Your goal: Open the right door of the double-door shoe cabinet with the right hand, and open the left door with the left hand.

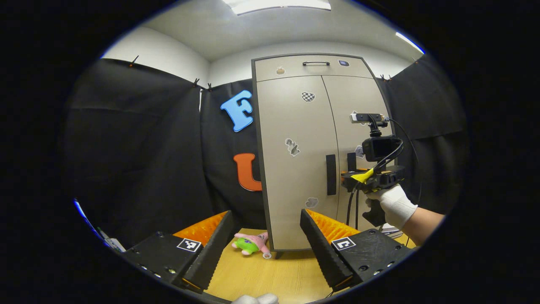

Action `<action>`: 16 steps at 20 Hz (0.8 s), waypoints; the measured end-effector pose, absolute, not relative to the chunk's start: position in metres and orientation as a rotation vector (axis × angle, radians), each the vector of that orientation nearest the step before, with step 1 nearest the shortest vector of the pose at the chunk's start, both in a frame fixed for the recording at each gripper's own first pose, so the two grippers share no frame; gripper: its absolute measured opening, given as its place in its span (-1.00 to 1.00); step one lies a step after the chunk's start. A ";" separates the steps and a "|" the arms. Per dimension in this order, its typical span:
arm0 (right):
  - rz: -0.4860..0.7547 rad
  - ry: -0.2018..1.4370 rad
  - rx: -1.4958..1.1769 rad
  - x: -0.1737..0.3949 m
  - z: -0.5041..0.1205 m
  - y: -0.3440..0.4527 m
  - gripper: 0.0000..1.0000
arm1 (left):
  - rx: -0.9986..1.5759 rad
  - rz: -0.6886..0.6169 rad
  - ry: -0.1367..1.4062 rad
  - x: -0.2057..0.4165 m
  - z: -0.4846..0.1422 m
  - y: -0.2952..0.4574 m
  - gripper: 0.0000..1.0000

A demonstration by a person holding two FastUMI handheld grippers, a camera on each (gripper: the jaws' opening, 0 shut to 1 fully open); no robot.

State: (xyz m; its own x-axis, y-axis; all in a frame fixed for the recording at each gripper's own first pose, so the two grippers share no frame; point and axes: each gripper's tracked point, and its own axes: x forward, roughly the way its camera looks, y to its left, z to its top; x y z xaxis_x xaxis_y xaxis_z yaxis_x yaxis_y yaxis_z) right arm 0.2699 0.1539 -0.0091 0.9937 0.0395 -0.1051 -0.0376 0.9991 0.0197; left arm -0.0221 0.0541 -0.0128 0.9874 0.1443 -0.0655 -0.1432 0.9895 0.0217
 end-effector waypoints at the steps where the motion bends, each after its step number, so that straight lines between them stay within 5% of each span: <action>1: 0.038 0.104 0.023 0.270 -0.008 0.156 0.02 | 0.016 0.148 0.066 -0.023 -0.013 0.055 0.92; 5: 0.050 0.112 0.019 0.269 -0.009 0.160 -0.37 | 0.010 0.153 0.060 -0.024 -0.011 0.060 0.92; 16: 0.124 0.120 -0.006 0.238 -0.010 0.152 -0.54 | 0.010 0.143 0.049 -0.036 -0.010 0.066 0.92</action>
